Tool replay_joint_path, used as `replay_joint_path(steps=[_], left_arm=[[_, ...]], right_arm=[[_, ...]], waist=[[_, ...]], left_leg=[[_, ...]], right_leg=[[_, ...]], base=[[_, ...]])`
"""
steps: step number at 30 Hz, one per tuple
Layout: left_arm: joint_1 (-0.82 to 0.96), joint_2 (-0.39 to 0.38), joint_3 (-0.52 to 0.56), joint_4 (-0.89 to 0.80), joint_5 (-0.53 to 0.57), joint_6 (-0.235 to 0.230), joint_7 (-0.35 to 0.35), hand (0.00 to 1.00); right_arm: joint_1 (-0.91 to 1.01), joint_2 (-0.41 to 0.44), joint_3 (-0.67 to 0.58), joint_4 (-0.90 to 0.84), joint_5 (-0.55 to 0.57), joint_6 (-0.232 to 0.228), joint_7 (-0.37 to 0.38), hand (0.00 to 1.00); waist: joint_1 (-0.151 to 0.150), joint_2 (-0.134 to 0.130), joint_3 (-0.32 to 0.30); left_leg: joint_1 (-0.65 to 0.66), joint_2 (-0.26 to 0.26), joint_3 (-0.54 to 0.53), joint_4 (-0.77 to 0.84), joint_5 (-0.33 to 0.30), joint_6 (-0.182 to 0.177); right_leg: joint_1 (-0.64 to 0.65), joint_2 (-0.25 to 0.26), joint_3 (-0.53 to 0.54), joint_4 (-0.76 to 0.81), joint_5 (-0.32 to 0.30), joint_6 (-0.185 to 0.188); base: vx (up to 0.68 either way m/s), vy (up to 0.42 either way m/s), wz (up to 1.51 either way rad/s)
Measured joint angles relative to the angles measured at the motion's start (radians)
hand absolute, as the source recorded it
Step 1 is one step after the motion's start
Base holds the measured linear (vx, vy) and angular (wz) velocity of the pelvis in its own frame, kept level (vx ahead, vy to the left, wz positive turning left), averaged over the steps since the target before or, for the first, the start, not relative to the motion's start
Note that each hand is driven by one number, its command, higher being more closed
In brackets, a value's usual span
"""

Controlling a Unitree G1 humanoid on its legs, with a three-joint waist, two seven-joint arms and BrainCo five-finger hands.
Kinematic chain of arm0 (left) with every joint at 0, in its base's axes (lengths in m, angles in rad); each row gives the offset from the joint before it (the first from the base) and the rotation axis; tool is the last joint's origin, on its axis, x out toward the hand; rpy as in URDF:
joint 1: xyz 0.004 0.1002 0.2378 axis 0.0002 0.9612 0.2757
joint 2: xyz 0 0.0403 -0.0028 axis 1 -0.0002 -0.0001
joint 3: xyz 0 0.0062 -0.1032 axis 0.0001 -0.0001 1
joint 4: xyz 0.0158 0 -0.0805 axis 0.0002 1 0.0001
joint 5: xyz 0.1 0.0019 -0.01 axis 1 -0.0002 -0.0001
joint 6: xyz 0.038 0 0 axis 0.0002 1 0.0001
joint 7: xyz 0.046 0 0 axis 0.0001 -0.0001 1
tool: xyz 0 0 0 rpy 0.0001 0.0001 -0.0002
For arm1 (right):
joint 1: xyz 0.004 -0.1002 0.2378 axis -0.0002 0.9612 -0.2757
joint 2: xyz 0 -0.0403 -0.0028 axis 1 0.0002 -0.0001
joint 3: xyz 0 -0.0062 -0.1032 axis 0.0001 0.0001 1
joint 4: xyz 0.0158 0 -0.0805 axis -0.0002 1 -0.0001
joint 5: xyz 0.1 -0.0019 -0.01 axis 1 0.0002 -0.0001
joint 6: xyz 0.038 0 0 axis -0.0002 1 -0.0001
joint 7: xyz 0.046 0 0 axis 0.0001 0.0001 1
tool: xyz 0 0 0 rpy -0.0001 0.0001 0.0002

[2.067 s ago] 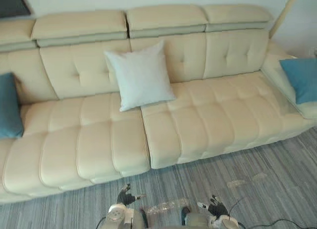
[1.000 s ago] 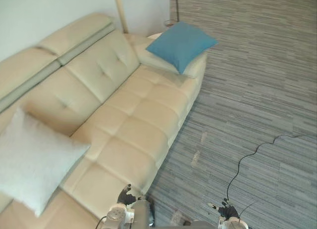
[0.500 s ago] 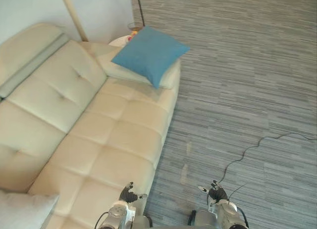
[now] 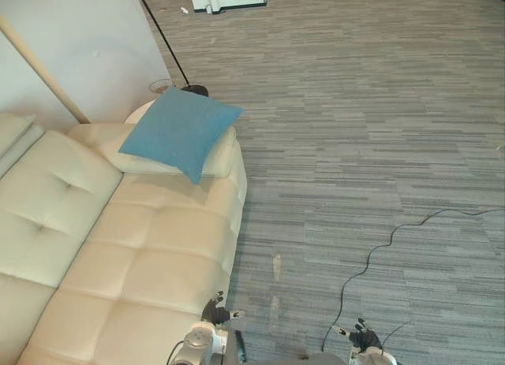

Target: Pick up cushions and gather them together orderly.

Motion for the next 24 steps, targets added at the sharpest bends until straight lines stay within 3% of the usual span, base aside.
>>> replay_joint_path(steps=[1, 2, 3, 4, 5, 6, 8, 9, 10, 11, 13, 15, 16, 18, 19, 20, 21, 22, 24], left_arm=[[-0.008, 0.006, -0.001, -0.004, 0.000, 0.000, 0.000, 0.00], [-0.010, 0.010, 0.000, -0.007, -0.001, 0.000, 0.000, 0.00], [-0.014, 0.023, 0.000, -0.006, 0.000, 0.003, -0.004, 0.00], [-0.017, 0.027, -0.001, -0.006, 0.001, 0.005, -0.011, 0.00], [-0.016, 0.027, -0.001, -0.005, 0.001, 0.005, -0.013, 0.00], [-0.016, 0.027, -0.001, -0.007, 0.000, 0.005, -0.018, 0.00], [-0.015, 0.038, -0.010, 0.007, 0.000, 0.010, -0.022, 0.00], [-0.014, 0.043, -0.024, 0.015, 0.000, 0.011, -0.022, 0.00], [-0.011, 0.051, -0.036, 0.024, 0.000, 0.012, -0.020, 0.00], [-0.012, 0.053, -0.036, 0.023, -0.001, 0.012, -0.018, 0.00], [-0.021, 0.049, -0.037, 0.023, -0.001, 0.013, -0.018, 0.00], [-0.025, 0.043, -0.038, 0.021, -0.001, 0.013, -0.018, 0.00], [-0.024, 0.042, -0.039, 0.021, -0.001, 0.013, -0.018, 0.00], [-0.021, 0.045, -0.041, 0.022, 0.000, 0.013, -0.016, 0.00], [-0.015, 0.051, -0.037, 0.023, 0.001, 0.012, -0.012, 0.00], [-0.013, 0.052, -0.036, 0.023, 0.001, 0.012, -0.009, 0.00], [-0.010, 0.043, -0.031, 0.032, 0.001, 0.013, -0.003, 0.00], [0.002, 0.018, -0.024, 0.041, 0.003, 0.008, -0.006, 0.00], [0.006, 0.001, -0.023, 0.045, 0.003, 0.007, -0.007, 0.00]], right_arm=[[-0.011, 0.015, 0.008, 0.001, 0.000, 0.001, -0.001, 0.00], [-0.019, 0.027, 0.013, 0.000, 0.000, 0.000, 0.000, 0.00], [-0.029, 0.042, 0.016, 0.000, 0.000, 0.000, 0.002, 0.00], [-0.027, 0.046, 0.017, -0.003, -0.001, -0.002, 0.004, 0.00], [-0.024, 0.046, 0.017, -0.003, -0.001, -0.002, 0.004, 0.00], [-0.014, 0.047, 0.016, -0.002, -0.003, -0.001, 0.005, 0.00], [-0.003, 0.050, 0.015, -0.001, -0.004, 0.000, 0.013, 0.00], [0.005, 0.051, 0.009, -0.004, -0.004, 0.000, 0.016, 0.00], [0.016, 0.044, 0.002, -0.010, -0.003, 0.000, 0.017, 0.00], [0.017, 0.035, 0.003, -0.010, -0.004, -0.001, 0.019, 0.00], [0.006, 0.033, 0.001, -0.014, -0.004, -0.002, 0.019, 0.00], [-0.006, 0.024, 0.001, -0.016, -0.004, -0.003, 0.018, 0.00], [-0.009, 0.020, 0.001, -0.024, -0.004, -0.003, 0.018, 0.00], [-0.006, 0.018, 0.001, -0.046, -0.004, -0.003, 0.018, 0.00], [-0.003, 0.030, 0.002, -0.046, -0.004, -0.001, 0.018, 0.00], [0.000, 0.034, 0.002, -0.046, -0.004, -0.001, 0.018, 0.00], [-0.002, 0.027, -0.002, -0.047, -0.003, -0.002, 0.020, 0.00], [-0.011, 0.013, -0.005, -0.046, -0.004, -0.001, 0.019, 0.00], [-0.006, 0.003, -0.015, -0.043, -0.003, -0.001, 0.020, 0.00]], waist=[[0.022, -0.020, 0.003], [0.024, -0.033, 0.002], [0.012, -0.061, 0.006], [0.008, -0.069, 0.007], [0.009, -0.070, 0.005], [0.012, -0.077, 0.005], [0.003, -0.088, 0.008], [0.001, -0.089, 0.008], [0.001, -0.086, 0.010], [-0.002, -0.078, 0.010], [-0.004, -0.062, 0.015], [-0.014, -0.049, 0.023], [-0.017, -0.041, 0.026], [-0.021, -0.031, 0.034], [-0.026, -0.060, 0.026], [-0.027, -0.066, 0.025], [-0.040, -0.049, 0.029], [-0.038, -0.018, 0.024], [-0.047, -0.005, 0.018]], left_leg=[[0.027, -0.001, 0.010, -0.028, 0.114, 0.040], [0.033, -0.012, 0.017, -0.026, 0.111, 0.053], [0.035, -0.031, 0.012, -0.007, 0.084, 0.094], [0.039, -0.039, 0.010, 0.027, 0.046, 0.116], [0.042, -0.039, 0.012, 0.036, 0.037, 0.116], [0.060, -0.041, 0.027, 0.061, -0.008, 0.121], [0.130, -0.065, 0.007, 0.079, -0.070, 0.126], [0.159, -0.068, 0.003, 0.080, -0.078, 0.131], [0.233, -0.073, -0.007, 0.054, -0.090, 0.133], [0.294, -0.067, -0.027, 0.007, -0.091, 0.132], [0.343, -0.042, -0.058, -0.035, -0.091, 0.132], [0.367, -0.009, -0.086, -0.044, -0.091, 0.131], [0.379, 0.016, -0.092, -0.044, -0.096, 0.123], [0.408, 0.060, -0.110, -0.043, -0.124, 0.077], [0.432, 0.071, -0.119, -0.039, -0.156, 0.033], [0.437, 0.070, -0.125, -0.037, -0.168, 0.027], [0.455, 0.094, -0.147, -0.026, -0.207, 0.004], [0.449, 0.126, -0.161, 0.038, -0.211, 0.005], [0.377, 0.148, -0.185, 0.219, -0.204, -0.005]], right_leg=[[0.027, 0.005, 0.036, -0.029, -0.008, 0.010], [0.035, -0.007, 0.042, -0.033, -0.015, 0.011], [0.028, -0.025, 0.049, 0.005, -0.024, 0.015], [-0.009, -0.038, 0.062, 0.116, -0.031, 0.027], [-0.023, -0.040, 0.067, 0.157, -0.034, 0.032], [-0.093, -0.051, 0.093, 0.344, -0.038, 0.087], [-0.214, -0.092, 0.118, 0.690, 0.012, 0.268], [-0.234, -0.100, 0.113, 0.765, 0.009, 0.261], [-0.259, -0.134, 0.057, 0.834, -0.017, 0.207], [-0.283, -0.165, -0.028, 0.819, -0.048, 0.143], [-0.321, -0.177, -0.120, 0.716, -0.078, 0.096], [-0.356, -0.172, -0.154, 0.539, -0.076, 0.095], [-0.373, -0.158, -0.145, 0.421, -0.046, 0.106], [-0.397, -0.132, -0.094, 0.208, 0.073, 0.121], [-0.402, -0.131, -0.018, 0.053, 0.187, 0.142], [-0.403, -0.133, -0.005, 0.038, 0.208, 0.146], [-0.406, -0.112, 0.004, 0.092, 0.281, 0.122], [-0.420, -0.089, -0.007, 0.183, 0.192, 0.100], [-0.406, -0.084, -0.043, 0.250, 0.126, 0.081]], base=[[0.38, 0.112, -0.50], [0.39, 0.077, -0.43], [0.46, 0.089, -0.10], [0.39, 0.077, -0.05], [0.41, 0.117, -0.05], [0.36, 0.090, -0.06], [0.50, 0.097, 0.13], [0.49, 0.054, 0.35], [0.49, 0.027, 0.29], [0.48, 0.007, 0.27], [0.48, -0.093, 0.41], [0.37, -0.145, 0.52], [0.29, -0.178, 0.41], [0.45, -0.346, 0.45], [0.39, -0.341, 0.41], [0.40, -0.425, 0.45], [0.29, -0.323, 0.26], [0.37, -0.403, 0.27], [0.40, -0.412, 0.37]])
